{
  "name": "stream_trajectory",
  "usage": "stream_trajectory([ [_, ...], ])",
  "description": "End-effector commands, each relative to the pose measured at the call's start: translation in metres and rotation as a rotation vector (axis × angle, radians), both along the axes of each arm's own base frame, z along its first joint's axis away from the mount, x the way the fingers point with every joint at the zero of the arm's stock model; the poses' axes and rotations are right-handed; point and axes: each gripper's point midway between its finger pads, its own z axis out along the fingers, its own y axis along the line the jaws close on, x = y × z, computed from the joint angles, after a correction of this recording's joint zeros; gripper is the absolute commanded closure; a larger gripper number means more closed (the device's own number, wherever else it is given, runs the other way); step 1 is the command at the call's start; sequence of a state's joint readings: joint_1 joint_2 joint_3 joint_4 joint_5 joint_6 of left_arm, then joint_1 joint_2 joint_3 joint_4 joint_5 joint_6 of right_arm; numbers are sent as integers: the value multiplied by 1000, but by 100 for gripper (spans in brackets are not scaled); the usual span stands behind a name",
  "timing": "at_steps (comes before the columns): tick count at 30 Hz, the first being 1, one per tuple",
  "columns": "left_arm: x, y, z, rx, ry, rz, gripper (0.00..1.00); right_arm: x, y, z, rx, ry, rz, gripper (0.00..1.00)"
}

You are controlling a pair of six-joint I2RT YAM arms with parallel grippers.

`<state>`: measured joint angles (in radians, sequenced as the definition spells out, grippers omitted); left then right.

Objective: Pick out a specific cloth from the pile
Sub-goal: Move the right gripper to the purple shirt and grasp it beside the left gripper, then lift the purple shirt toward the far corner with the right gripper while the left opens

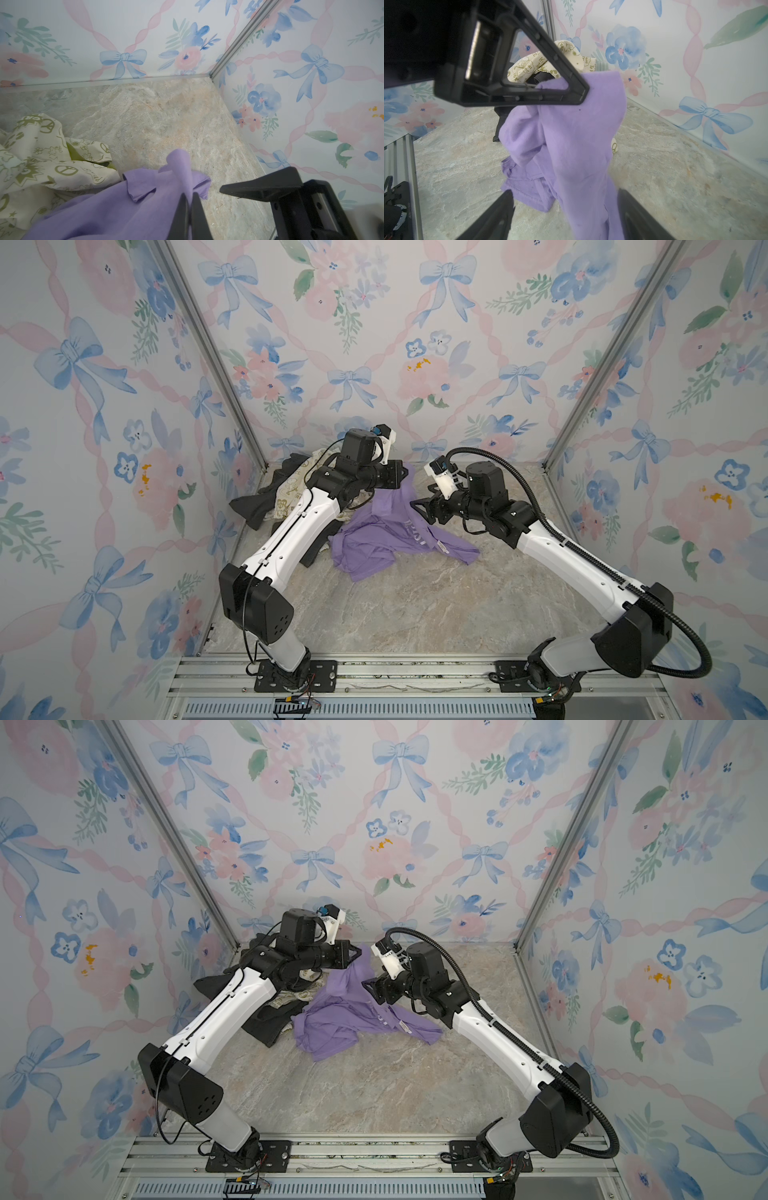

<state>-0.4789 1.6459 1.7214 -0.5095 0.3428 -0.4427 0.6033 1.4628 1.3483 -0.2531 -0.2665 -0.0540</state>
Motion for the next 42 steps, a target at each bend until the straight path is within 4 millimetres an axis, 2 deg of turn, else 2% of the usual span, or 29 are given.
stream_trajectory([
  [1,-2,-16,17,-39,-64,-84,100,0,9,12,18,-30,33,22],
  [8,-9,-27,18,-63,-59,-135,100,13,15,14,58,-30,6,27],
  [14,-13,-34,17,-72,-54,-161,100,25,23,17,99,-29,-11,39],
  [21,-14,-31,19,-67,-65,-150,100,34,26,19,110,-27,-33,80],
  [25,-12,-26,24,-56,-93,-120,100,33,23,18,108,-26,-44,96],
  [27,-10,-21,28,-52,-112,-94,96,32,20,19,104,-31,-51,100],
  [34,-3,2,46,-41,-192,20,71,33,3,24,81,-34,-87,100],
  [37,-4,11,52,-40,-226,56,59,34,-10,29,72,-45,-112,100],
  [42,-9,29,58,-54,-270,113,42,40,-42,48,65,-88,-182,100],
])
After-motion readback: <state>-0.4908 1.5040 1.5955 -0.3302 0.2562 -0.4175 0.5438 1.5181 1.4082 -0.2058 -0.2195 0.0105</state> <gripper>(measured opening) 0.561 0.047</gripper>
